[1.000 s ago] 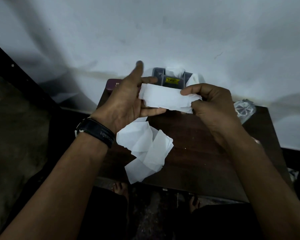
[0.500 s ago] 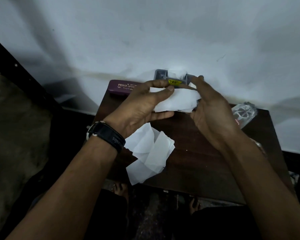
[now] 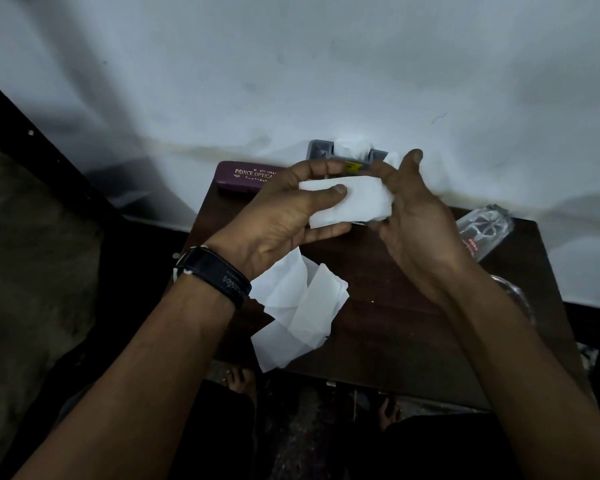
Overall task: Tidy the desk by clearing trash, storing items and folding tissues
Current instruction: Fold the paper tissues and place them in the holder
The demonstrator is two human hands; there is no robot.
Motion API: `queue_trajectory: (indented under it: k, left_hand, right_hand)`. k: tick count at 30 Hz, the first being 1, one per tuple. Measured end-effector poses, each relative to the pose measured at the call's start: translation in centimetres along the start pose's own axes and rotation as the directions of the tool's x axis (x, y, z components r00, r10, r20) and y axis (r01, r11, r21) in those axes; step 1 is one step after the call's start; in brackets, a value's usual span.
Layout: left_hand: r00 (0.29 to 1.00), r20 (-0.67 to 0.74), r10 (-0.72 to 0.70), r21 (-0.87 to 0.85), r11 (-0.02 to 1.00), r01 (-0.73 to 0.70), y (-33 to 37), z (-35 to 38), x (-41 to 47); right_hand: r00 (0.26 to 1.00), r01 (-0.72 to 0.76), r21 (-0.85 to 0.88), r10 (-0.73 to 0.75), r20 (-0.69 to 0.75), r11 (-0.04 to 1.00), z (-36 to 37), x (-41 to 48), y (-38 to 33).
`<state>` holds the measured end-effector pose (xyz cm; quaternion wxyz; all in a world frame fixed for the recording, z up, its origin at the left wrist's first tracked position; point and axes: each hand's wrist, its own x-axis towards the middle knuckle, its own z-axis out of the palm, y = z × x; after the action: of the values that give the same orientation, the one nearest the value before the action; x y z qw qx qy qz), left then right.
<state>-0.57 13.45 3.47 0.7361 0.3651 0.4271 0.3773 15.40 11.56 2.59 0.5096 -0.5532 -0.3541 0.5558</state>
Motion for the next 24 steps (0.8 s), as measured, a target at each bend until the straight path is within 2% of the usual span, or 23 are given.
queue_trajectory:
  k: [6, 10, 13, 16, 20, 24]
  left_hand:
    - [0.999, -0.033, 0.013, -0.022, 1.000, -0.014, -0.3, 0.1, 0.3]
    - [0.997, -0.071, 0.041, -0.011, 0.999, -0.042, -0.3, -0.2, 0.4]
    - [0.995, -0.068, 0.077, 0.052, 0.996, -0.074, -0.4, -0.4, 0.4]
    - [0.995, -0.049, 0.090, 0.084, 0.993, -0.086, -0.4, -0.2, 0.3]
    - [0.997, -0.057, 0.053, 0.045, 0.998, -0.051, -0.3, 0.2, 0.2]
    - [0.991, -0.089, 0.104, 0.106, 0.990, -0.094, -0.4, -0.4, 0.4]
  right_hand:
    - [0.999, 0.001, 0.012, -0.002, 0.040, 1.000, -0.2, -0.1, 0.1]
    - [0.998, 0.007, 0.092, 0.000, -0.066, 0.996, -0.7, 0.3, -0.6]
    - [0.999, -0.037, -0.035, 0.038, 0.034, 0.999, -1.1, 0.3, -0.4]
    - [0.992, -0.070, -0.055, 0.076, 0.104, 0.996, -0.8, 0.1, 0.3]
    - [0.999, 0.031, -0.036, -0.032, -0.008, 0.999, -0.9, 0.6, 0.2]
    - [0.992, 0.127, -0.132, -0.126, 0.019, 0.983, -1.4, 0.2, 0.2]
